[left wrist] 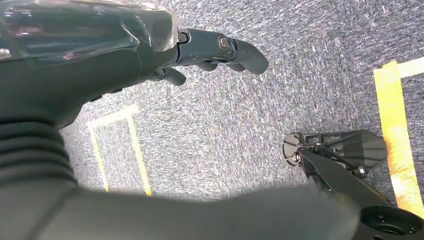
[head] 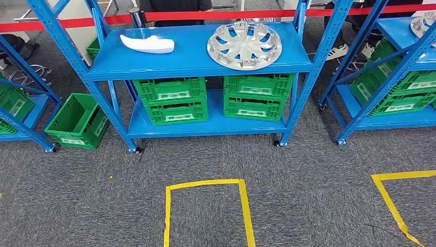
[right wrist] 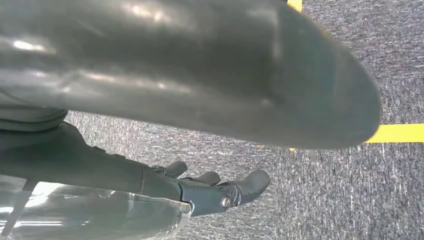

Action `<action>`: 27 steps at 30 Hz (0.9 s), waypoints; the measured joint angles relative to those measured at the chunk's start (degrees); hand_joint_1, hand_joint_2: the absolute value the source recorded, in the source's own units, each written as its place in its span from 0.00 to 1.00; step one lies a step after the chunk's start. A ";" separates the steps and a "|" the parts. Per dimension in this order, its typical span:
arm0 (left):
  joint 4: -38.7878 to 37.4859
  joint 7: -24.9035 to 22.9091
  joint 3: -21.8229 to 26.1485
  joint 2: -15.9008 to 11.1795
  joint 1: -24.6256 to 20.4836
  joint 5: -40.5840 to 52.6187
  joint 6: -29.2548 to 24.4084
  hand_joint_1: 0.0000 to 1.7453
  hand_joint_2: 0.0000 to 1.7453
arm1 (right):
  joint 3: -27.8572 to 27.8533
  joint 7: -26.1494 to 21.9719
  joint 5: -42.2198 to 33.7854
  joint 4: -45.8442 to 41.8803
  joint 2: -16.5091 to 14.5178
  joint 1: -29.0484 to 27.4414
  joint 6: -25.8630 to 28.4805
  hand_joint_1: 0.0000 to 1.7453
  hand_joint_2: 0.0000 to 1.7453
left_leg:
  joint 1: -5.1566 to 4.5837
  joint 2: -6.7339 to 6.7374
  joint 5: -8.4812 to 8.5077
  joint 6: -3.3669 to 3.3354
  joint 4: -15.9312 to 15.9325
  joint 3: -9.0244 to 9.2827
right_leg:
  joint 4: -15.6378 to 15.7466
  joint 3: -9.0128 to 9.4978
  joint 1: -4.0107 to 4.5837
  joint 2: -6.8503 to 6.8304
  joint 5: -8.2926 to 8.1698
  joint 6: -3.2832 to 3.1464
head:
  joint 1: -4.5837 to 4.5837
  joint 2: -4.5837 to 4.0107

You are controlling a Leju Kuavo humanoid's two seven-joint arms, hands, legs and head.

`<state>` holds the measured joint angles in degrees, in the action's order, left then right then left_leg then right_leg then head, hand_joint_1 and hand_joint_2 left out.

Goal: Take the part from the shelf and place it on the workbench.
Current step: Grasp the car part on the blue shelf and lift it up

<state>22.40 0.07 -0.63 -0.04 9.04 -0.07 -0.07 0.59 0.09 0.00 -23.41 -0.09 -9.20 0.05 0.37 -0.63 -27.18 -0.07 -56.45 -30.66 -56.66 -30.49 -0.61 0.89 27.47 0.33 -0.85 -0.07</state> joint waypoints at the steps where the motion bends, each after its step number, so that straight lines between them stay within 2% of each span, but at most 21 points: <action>1: 0.00 0.00 0.00 0.00 0.00 0.00 0.00 0.00 1.00 | 0.00 0.00 0.00 0.00 0.00 0.00 0.00 0.00 0.67 | 0.00 0.00 0.00 0.00 0.00 0.00 | 0.00 0.00 0.00 0.00 0.00 0.00 | 0.00 0.00; 2: 0.00 0.00 0.00 0.00 0.00 0.00 0.00 0.00 1.00 | 0.00 0.00 0.00 0.00 0.00 0.00 0.00 0.00 0.75 | 0.00 0.00 0.00 0.00 0.00 0.00 | 0.00 0.00 0.00 0.00 0.00 0.00 | 0.00 0.00; 3: 0.00 0.00 0.00 0.00 0.00 0.00 0.00 0.00 1.00 | 0.00 0.00 0.00 0.00 0.00 0.00 0.00 0.00 1.00 | 0.00 0.00 0.00 0.00 0.00 0.00 | 0.00 0.00 0.00 0.00 0.00 0.00 | 0.00 0.00; 9: 0.00 0.00 -0.09 -0.02 -0.15 0.00 -0.03 0.00 1.00 | 0.26 0.01 -0.10 0.01 -0.01 0.06 0.03 0.00 1.00 | 0.00 0.00 0.00 0.00 0.00 0.00 | 0.00 -0.01 0.00 0.00 0.00 0.00 | 0.00 0.00; 10: 0.00 -0.01 -0.27 -0.05 -0.34 -0.01 -0.16 0.00 0.75 | 0.72 0.04 -0.40 0.04 -0.01 0.17 0.16 0.00 1.00 | 0.00 0.00 0.00 0.00 0.00 -0.01 | 0.00 -0.01 0.00 0.00 0.00 0.00 | 0.00 0.00; 13: 0.00 -0.18 -1.50 -0.28 -1.44 -0.27 -1.39 0.00 0.00 | 3.12 0.46 -2.66 0.39 -0.03 0.89 1.42 0.00 0.25 | 0.00 0.00 0.01 -0.01 0.00 -0.01 | 0.00 -0.01 0.00 0.00 0.00 0.00 | 0.00 0.00; 14: 0.00 -0.28 -2.03 -0.39 -1.89 -0.41 -1.96 0.00 0.00 | 4.04 0.68 -3.66 0.58 -0.03 1.21 2.04 0.00 0.00 | 0.00 0.00 0.01 -0.01 0.00 -0.01 | 0.00 0.01 0.00 0.00 0.00 0.00 | 0.00 0.00; 23: -0.02 -1.17 -7.89 -1.68 -5.31 -2.21 -7.74 0.00 0.00 | 14.46 2.43 -13.19 2.86 0.00 3.90 9.76 0.00 0.00 | 0.00 0.00 0.05 -0.04 0.00 0.00 | -0.01 0.01 0.01 0.00 -0.01 0.01 | -0.01 0.00; 27: -0.04 -1.17 -10.44 -2.27 -6.30 -3.49 -10.31 0.00 0.00 | 18.96 1.60 -16.99 3.75 0.27 5.25 14.51 0.00 1.00 | 0.00 0.00 0.05 -0.04 0.00 -0.02 | -0.01 0.00 0.01 0.00 -0.01 0.01 | 0.00 0.00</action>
<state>22.37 -1.11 -11.08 -2.32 2.75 -3.56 -10.38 19.55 1.68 -16.99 -19.66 0.18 -3.95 14.57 0.37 -0.63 -27.13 -0.11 -56.45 -30.69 -56.67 -30.50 -0.60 0.88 27.46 0.34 -0.85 -0.07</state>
